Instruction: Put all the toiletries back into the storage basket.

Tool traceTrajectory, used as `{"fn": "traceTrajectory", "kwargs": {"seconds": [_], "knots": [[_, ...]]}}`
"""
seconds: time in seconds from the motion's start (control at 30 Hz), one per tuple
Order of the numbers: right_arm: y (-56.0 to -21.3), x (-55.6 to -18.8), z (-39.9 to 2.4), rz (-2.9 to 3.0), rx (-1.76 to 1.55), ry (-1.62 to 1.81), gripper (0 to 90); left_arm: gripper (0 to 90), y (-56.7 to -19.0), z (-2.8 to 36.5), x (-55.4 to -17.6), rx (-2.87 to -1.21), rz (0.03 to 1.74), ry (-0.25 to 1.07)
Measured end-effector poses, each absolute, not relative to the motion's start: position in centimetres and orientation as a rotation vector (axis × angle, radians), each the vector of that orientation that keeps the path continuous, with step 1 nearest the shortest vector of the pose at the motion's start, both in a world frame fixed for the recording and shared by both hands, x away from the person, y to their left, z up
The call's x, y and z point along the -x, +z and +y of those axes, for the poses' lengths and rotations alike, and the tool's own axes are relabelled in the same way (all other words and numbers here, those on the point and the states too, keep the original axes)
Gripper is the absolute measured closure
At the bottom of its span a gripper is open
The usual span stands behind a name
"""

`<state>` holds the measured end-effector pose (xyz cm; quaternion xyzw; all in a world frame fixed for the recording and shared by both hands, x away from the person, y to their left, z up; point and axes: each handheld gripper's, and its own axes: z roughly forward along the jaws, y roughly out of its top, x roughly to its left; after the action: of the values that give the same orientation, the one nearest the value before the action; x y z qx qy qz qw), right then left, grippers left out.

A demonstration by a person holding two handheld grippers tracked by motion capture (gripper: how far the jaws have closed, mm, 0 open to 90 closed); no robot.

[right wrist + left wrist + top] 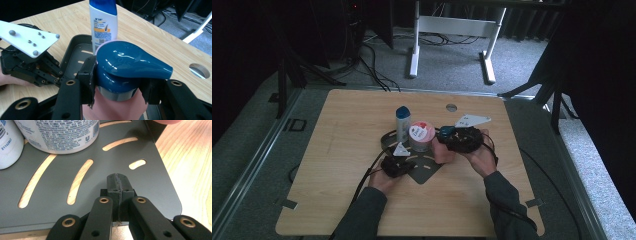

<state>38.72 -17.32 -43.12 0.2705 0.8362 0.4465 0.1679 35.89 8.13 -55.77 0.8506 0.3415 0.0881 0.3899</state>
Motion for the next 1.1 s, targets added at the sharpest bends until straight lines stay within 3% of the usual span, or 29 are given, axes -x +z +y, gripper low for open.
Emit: {"fn": "traceTrajectory", "kwargs": {"seconds": [1.1], "knots": [[-43.3,-42.2,-18.2,2.275,-0.932,1.228,53.3,90.0,-55.8,8.1,-35.9,-2.158,0.869,0.225]]}}
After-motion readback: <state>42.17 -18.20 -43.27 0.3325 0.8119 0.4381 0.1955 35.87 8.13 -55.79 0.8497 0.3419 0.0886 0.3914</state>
